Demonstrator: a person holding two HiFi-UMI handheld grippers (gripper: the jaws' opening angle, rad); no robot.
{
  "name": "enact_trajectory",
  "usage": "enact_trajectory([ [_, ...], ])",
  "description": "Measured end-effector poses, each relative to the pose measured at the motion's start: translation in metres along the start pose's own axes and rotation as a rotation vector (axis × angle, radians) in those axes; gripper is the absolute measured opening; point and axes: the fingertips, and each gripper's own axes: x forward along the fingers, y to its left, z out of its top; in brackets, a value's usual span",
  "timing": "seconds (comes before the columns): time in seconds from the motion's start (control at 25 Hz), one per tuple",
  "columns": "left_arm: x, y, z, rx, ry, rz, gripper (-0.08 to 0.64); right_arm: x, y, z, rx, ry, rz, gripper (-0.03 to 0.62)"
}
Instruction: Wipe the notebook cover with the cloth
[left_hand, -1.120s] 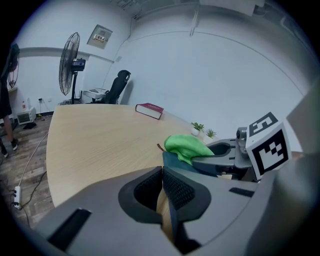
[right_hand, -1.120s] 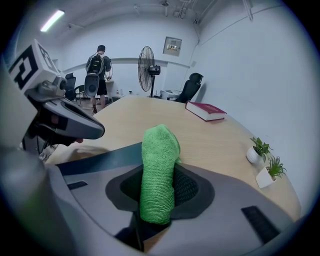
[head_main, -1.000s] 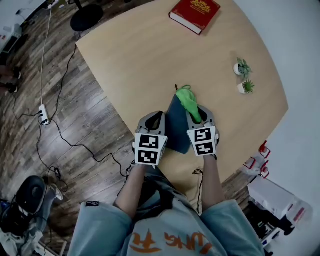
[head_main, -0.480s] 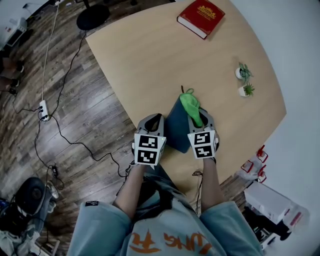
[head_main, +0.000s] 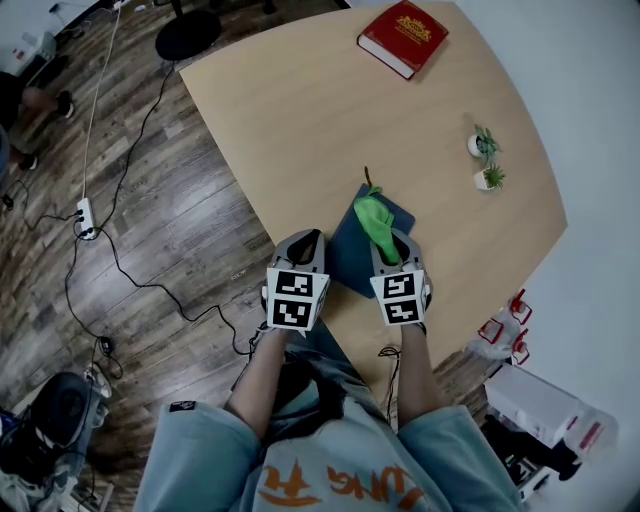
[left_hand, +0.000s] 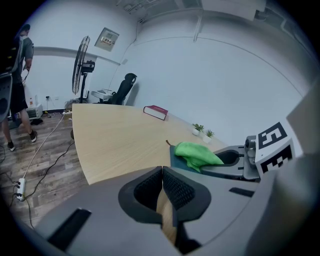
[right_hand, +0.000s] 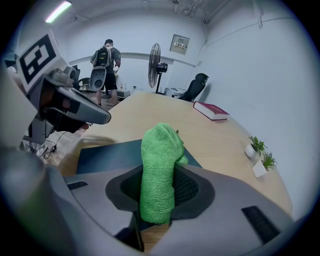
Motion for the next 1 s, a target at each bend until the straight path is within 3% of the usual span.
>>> enact_trajectory([
  [0.72,-0.041,-0.008,-0.026,0.011,-0.011,-0.007,0.021,-0.031,0.055,-0.021,0.001,-0.015,0.038,0.107],
  [1.0,-0.054,-0.018,-0.030,0.017,-0.021,-0.020,0.021,-0.046,0.082,-0.027,-0.040,-0.023,0.065,0.107],
])
